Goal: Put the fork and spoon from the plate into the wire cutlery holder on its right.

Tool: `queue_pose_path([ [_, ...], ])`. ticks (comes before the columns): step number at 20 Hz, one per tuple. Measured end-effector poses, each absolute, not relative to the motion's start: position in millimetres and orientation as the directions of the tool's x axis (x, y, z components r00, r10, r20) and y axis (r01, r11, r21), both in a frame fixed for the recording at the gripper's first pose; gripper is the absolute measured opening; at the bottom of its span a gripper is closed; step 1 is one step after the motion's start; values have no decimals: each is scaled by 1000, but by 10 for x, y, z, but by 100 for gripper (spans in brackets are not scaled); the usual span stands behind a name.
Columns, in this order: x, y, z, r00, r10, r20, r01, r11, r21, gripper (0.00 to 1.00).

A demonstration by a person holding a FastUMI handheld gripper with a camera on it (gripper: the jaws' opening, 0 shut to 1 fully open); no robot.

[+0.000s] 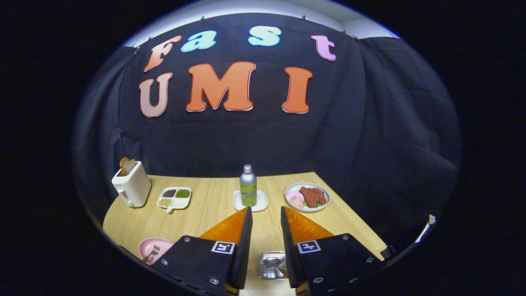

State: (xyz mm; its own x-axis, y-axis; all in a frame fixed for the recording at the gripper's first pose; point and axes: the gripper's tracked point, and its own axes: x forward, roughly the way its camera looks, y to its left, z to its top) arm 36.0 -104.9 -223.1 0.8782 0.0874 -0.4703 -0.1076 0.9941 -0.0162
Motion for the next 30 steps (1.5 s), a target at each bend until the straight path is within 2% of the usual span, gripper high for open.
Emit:
queue_pose_path([
  [1,362,-1000,-2133,895,83,-437,-104,994,-25,46],
  [2,352,-927,-2041,909,87,-407,-105,994,-23,59],
  [4,320,-782,-1911,925,94,-368,-106,994,-13,74],
  [10,209,-314,-1707,948,124,-293,-126,992,11,96],
  [15,54,94,-1586,963,148,-227,-149,989,14,98],
  [17,-32,286,-1656,958,163,-235,-168,986,2,98],
  [21,-271,812,-2032,921,219,-322,-218,975,42,98],
  [23,-460,1070,-2350,868,261,-423,-265,963,52,98],
  [30,-894,1492,-2951,775,282,-565,-288,954,81,99],
])
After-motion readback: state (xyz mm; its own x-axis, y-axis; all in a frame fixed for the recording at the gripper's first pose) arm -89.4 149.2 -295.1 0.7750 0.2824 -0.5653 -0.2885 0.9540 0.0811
